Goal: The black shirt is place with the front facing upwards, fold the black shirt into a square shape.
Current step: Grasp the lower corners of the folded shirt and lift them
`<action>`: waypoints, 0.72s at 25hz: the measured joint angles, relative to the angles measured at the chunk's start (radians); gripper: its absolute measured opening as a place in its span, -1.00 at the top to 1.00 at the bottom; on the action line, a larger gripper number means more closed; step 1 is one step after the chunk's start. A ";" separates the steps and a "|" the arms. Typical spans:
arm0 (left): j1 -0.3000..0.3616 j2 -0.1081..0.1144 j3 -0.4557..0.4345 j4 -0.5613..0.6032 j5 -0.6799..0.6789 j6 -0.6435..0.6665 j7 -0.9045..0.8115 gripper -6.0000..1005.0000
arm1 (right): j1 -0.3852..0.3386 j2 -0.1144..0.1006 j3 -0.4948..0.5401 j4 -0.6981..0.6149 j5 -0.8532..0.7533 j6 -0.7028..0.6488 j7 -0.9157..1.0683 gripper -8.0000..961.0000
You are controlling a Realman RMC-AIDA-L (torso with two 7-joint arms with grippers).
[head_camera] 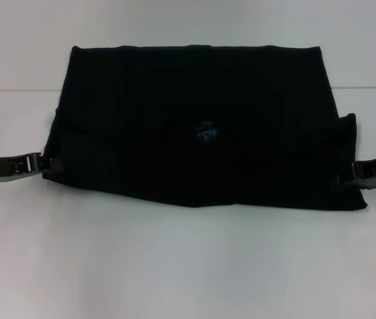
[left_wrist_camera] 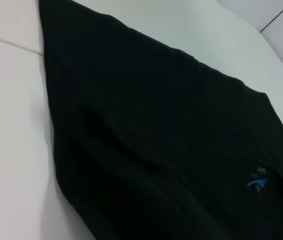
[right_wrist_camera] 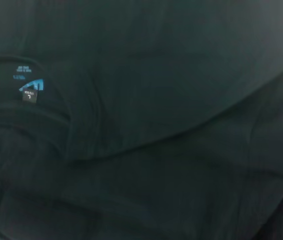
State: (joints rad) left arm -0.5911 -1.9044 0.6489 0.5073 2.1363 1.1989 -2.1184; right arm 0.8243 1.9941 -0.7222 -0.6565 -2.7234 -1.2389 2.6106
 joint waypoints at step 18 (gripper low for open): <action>0.004 0.013 -0.004 0.003 0.011 0.124 0.002 0.94 | -0.028 -0.024 0.023 -0.017 0.003 -0.129 -0.079 0.85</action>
State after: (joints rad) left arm -0.5872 -1.8912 0.6445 0.5105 2.1477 1.3228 -2.1169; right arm 0.7960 1.9699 -0.6994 -0.6737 -2.7206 -1.3680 2.5316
